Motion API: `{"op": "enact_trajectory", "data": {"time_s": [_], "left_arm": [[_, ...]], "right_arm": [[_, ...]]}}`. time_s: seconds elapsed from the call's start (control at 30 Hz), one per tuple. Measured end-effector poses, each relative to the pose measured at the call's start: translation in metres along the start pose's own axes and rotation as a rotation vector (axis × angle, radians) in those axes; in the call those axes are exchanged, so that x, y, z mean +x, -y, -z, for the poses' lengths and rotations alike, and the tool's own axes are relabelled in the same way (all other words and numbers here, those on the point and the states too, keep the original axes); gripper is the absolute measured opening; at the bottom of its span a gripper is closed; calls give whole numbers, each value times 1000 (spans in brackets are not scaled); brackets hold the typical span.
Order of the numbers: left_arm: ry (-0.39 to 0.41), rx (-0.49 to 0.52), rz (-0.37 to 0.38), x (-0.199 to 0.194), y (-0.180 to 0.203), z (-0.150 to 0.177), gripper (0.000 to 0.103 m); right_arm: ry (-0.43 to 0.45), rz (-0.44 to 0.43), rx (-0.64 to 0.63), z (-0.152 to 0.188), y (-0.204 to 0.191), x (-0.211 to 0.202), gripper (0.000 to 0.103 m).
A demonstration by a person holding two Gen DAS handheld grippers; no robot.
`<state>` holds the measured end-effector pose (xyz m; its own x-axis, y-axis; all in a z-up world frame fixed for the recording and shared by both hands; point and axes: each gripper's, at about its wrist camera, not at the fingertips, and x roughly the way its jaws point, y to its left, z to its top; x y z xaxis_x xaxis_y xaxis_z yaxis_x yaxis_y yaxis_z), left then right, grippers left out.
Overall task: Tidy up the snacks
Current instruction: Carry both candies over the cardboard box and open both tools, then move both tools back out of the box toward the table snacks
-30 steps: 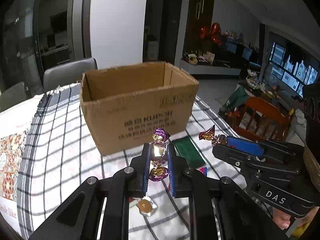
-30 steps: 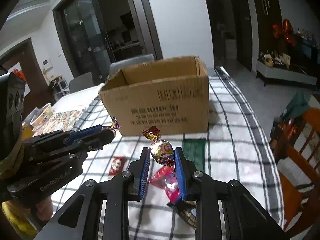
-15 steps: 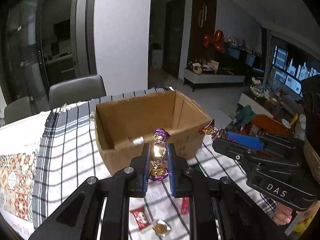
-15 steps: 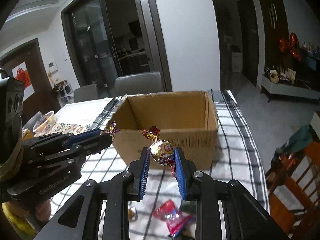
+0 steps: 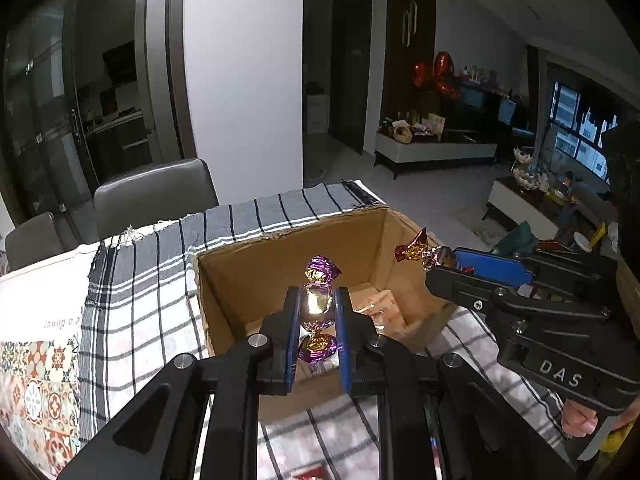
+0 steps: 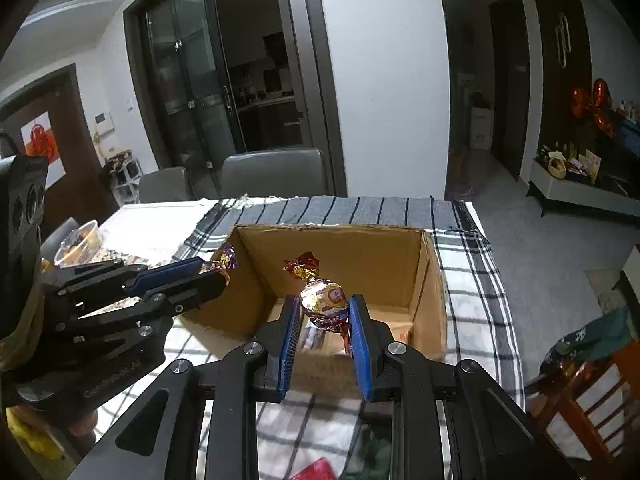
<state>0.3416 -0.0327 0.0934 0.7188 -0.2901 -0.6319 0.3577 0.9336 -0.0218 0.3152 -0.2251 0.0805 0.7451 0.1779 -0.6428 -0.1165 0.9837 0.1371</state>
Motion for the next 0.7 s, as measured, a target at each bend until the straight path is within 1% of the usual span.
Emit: {"op": "enact_trajectory", "data": {"time_s": [0.1,0.17,0.23,0.27,0.3,0.4,0.43,0.47,0.5,0.53,0.57,0.6,0.7], "left_arm": [[-31,-23,18,18,-7,-6,18],[-47,-31,17,26,-10,-6,18],[-62,-40,19,30,-11,-6,25],[-65,-45,18,30,-12,-6,30],[-64,-46,16,28,-12,-5,32],[-51,-31,-11,17,-9,1,33],[-47,-27,-13,12,-7,2,35],[-44,-23,-24,5,-5,5,41],[-38,-22,-33,-1,-4,7,47],[-30,-20,-37,-7,-3,10,49],[-20,-15,-46,-15,-1,15,51],[-15,-10,-58,-21,0,17,52],[0,4,-83,-38,5,28,55]], "right_arm": [[-18,-6,12,-3,6,14,26],[-33,-5,12,-5,8,24,27],[-46,9,6,-4,8,28,28],[-52,18,9,-3,9,29,35],[-49,24,12,-2,9,28,42],[-41,43,6,2,9,22,43],[-40,51,3,5,7,17,43],[-39,55,1,6,6,14,43],[-33,59,-2,10,4,7,47],[-30,64,-4,12,2,2,53],[-23,74,-6,15,0,-5,64],[-14,78,-10,17,-2,-9,68],[13,109,-59,29,-13,-28,68]]}}
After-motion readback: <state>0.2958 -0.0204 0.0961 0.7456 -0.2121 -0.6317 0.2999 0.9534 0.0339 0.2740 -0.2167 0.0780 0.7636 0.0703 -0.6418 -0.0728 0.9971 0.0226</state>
